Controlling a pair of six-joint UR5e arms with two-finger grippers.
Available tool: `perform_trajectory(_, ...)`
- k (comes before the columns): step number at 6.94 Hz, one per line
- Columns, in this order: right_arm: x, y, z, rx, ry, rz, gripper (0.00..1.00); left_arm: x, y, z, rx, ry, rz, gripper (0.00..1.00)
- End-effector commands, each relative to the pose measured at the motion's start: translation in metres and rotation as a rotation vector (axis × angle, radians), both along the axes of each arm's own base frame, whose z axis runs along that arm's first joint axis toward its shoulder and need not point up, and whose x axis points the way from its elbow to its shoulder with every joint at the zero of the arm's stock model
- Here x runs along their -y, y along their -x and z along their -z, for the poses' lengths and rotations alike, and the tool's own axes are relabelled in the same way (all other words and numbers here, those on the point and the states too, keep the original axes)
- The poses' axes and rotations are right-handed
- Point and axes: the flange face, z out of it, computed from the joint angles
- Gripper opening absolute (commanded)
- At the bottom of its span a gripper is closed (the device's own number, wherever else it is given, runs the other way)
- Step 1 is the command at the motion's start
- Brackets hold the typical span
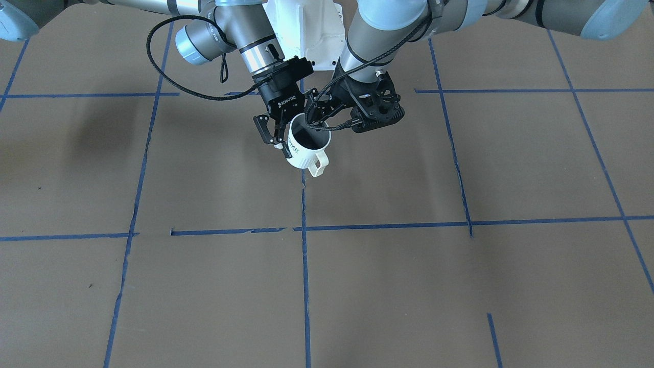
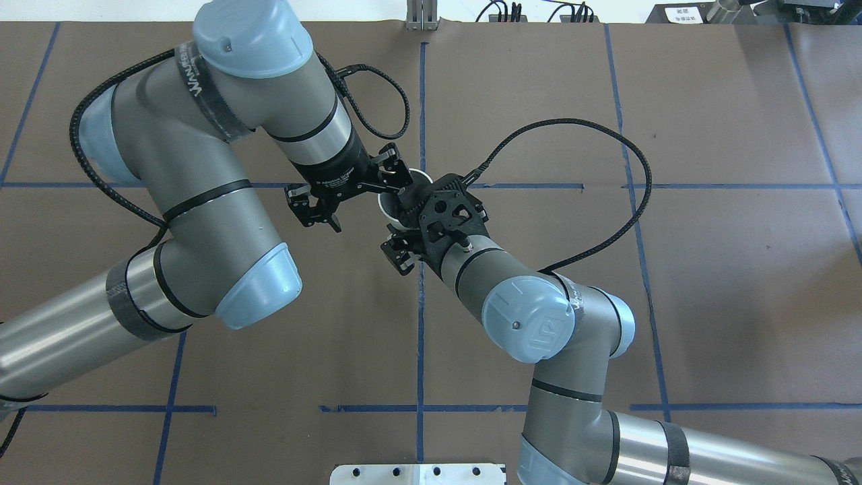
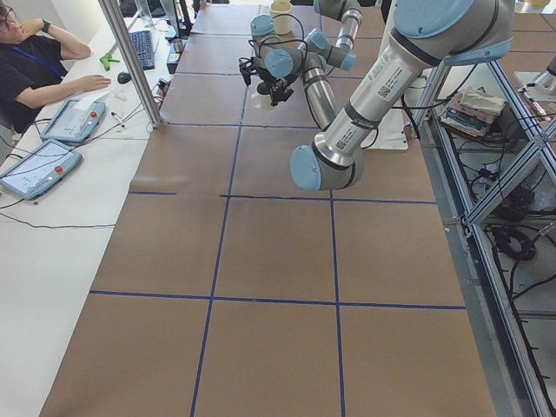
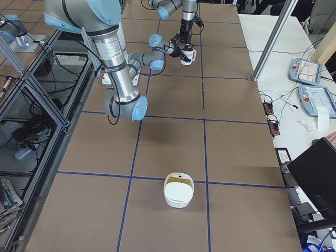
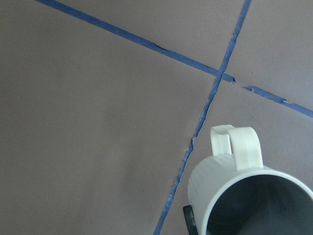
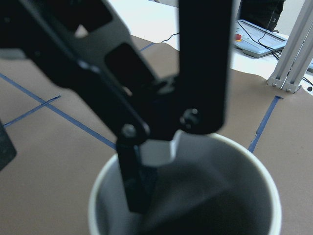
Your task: Left arm hands cup to right arm to dump lemon
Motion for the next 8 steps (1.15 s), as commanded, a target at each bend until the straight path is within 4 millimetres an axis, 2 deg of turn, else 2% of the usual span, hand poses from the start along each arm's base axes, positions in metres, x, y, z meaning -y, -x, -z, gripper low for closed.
perform_trajectory(1,-0.003,0.001,0.001,0.004,0.000,0.005,0.56,0.002,-0.004,0.000,-0.002,0.007,0.004,0.82)
perform_trajectory(4,-0.004,0.002,0.004,0.009,-0.003,0.006,0.57,0.010,-0.015,-0.003,-0.022,0.028,0.029,0.76)
perform_trajectory(5,-0.004,0.002,0.004,0.009,-0.003,0.006,0.57,0.007,-0.019,-0.004,-0.023,0.026,0.019,0.69)
perform_trajectory(7,-0.004,0.002,0.003,0.008,-0.002,0.006,0.59,0.006,-0.017,-0.002,-0.027,0.020,0.017,0.38)
perform_trajectory(8,-0.004,0.002,0.003,0.008,-0.002,0.006,0.60,0.006,-0.018,-0.003,-0.026,0.020,0.014,0.27)
